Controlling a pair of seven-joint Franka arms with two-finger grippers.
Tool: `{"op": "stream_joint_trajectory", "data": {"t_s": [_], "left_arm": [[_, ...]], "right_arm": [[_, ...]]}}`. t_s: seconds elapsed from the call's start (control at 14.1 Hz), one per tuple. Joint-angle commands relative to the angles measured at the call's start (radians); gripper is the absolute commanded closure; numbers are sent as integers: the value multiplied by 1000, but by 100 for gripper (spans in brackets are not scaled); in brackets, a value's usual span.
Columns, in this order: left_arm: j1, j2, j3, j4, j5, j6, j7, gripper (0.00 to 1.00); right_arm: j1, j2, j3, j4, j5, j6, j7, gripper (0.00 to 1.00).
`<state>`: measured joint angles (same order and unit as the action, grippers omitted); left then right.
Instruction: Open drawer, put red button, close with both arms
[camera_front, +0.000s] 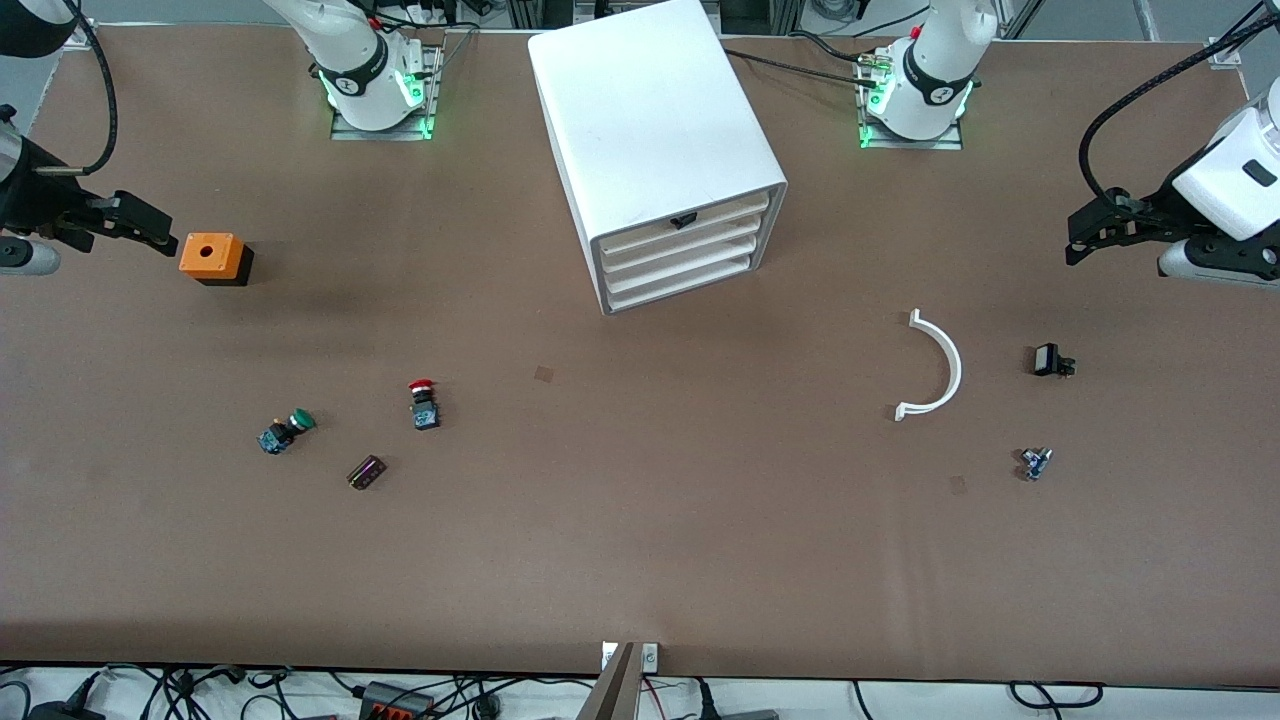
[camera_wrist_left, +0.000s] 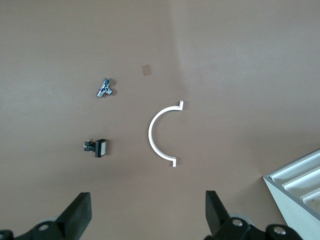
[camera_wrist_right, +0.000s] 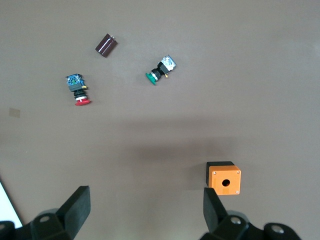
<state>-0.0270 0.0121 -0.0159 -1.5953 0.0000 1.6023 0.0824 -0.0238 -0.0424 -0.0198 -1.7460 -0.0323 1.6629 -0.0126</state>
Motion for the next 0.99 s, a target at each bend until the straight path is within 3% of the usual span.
{"op": "stream_joint_trajectory", "data": {"t_s": [0.0,0.57,0.92], "left_arm": [[-7,15,11,35,-14,-21,14,0],[-13,46,2,64,-9,-62,16,0],[-51,49,-6,63,-32,-255,23,0]], "right_arm": [[-2,-10,3,-4,2,-9,-10,0],[1,4,3,-6,2,-12,-12,0],[12,76,3,-4,2,-23,-10,0]]}}
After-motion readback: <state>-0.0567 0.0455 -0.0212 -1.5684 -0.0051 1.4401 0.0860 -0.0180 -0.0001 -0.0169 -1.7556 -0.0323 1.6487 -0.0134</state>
